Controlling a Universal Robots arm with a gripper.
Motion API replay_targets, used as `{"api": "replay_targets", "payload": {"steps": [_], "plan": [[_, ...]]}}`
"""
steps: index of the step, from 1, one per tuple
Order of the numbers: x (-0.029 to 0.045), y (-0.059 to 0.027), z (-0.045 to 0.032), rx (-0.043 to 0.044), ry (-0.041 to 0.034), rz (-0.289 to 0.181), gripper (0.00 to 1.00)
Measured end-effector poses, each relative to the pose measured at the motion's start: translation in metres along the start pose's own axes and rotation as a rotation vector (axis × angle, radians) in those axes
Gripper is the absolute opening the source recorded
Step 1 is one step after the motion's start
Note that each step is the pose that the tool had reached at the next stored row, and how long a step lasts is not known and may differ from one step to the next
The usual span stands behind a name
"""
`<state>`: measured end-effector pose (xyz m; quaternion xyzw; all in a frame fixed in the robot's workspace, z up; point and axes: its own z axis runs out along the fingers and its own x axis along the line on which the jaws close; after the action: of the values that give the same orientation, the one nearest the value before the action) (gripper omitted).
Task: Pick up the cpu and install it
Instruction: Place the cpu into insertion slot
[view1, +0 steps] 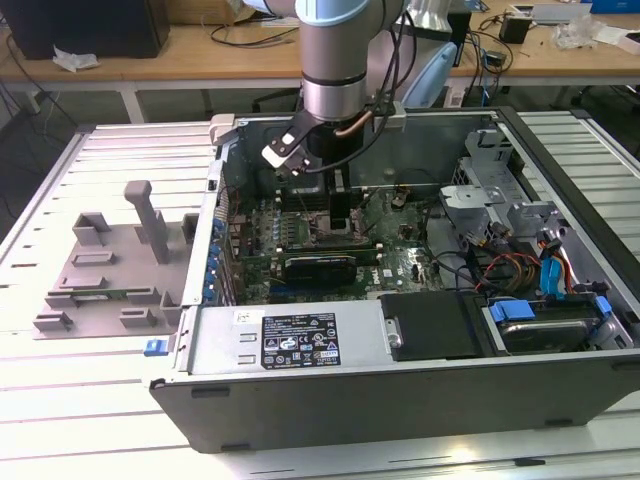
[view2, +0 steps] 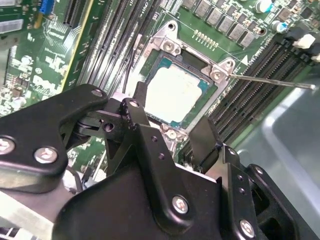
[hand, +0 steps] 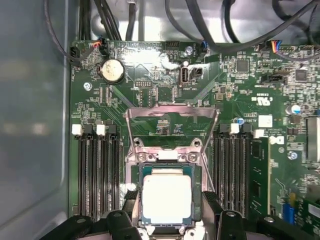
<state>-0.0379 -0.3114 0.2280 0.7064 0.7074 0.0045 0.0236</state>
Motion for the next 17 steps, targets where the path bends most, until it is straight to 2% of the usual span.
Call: {"api": "replay_targets", "payload": {"steps": [2,6,7,8,9,10,11,13,17], "plan": [[0.0000,0.0001,-0.0043,0.0000,0.0000,0.000,0.61],[0.0000,0.0001,-0.0044,0.0000,-0.0002,0.000,0.61],[0.0000,0.0001,-0.0044,0.0000,-0.0002,0.000,0.53],[0.0000,0.0001,-0.0044,-0.0001,-0.0002,0.000,0.53],[0.0000,0.0001,-0.0044,0.0000,-0.0002,0.000,0.47],[0.0000,0.0001,-0.0044,0.0000,-0.0002,0.000,0.35],[0.0000,0.0001,-0.0044,0.0000,-0.0002,0.000,0.35],[0.0000,0.0001,-0.0044,0.0000,-0.0003,0.000,0.11],[-0.0002,0.0006,-0.0103,0.0000,-0.0003,0.000,0.11]]}}
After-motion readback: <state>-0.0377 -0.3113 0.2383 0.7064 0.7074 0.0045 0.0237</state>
